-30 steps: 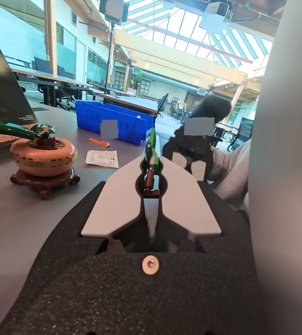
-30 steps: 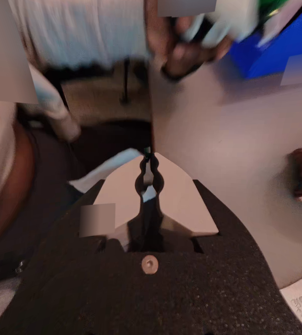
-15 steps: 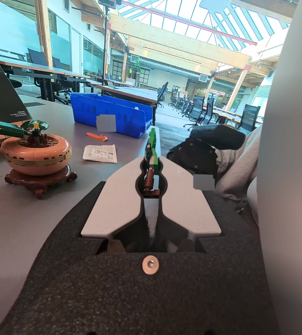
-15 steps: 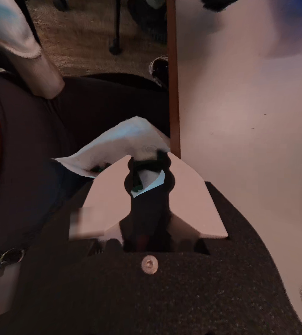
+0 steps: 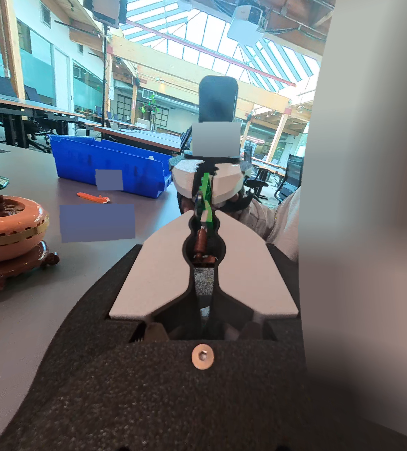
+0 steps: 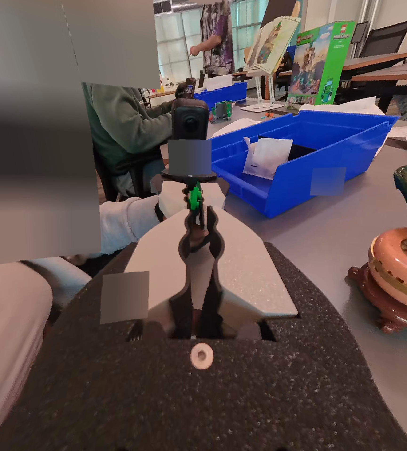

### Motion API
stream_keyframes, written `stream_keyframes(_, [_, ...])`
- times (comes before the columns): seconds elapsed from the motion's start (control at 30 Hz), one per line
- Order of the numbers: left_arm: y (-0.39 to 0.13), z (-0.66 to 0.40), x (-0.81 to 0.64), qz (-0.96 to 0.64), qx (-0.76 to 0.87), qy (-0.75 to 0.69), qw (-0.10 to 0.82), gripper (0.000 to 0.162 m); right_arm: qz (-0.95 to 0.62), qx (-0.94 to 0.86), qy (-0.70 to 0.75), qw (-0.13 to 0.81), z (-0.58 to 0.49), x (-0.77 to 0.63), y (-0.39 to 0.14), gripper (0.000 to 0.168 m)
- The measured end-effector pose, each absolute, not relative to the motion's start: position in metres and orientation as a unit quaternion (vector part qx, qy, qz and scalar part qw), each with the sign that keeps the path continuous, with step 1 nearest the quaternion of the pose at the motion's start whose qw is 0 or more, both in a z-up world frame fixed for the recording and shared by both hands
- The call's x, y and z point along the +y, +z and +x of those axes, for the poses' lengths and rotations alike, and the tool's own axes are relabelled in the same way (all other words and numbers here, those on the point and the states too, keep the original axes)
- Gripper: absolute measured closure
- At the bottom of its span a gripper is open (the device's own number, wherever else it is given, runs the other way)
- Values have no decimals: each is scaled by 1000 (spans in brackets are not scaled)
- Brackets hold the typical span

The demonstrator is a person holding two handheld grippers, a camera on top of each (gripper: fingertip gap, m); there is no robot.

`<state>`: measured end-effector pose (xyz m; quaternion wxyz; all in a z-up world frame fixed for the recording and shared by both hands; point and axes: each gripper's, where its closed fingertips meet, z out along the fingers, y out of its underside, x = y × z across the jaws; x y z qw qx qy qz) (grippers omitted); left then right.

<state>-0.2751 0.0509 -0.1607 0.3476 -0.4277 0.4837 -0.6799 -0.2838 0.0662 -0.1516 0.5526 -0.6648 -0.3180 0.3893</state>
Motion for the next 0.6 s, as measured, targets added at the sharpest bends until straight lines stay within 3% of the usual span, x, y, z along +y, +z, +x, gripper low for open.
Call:
stream_keyframes(0.03, [-161, -275, 52, -430, 482, -678, 350, 153, -666, -316, 393, 549, -284, 67, -152, 157])
stream_keyframes(0.2, [-164, -274, 51, -434, 492, -668, 351, 153, -671, -310, 436, 514, -288, 62, -160, 149])
stream_keyframes(0.27, [-167, -272, 49, -436, 501, -660, 350, 153, -670, -306, 442, 512, -288, 63, -160, 162])
stream_keyframes(0.37, [-169, -271, 48, -440, 510, -648, 356, 152, -672, -307, 448, 503, -286, 63, -163, 164])
stream_keyframes(0.6, [-184, -272, 66, -474, 584, -493, 438, 140, -722, -357, 332, 491, -267, 68, -180, 164])
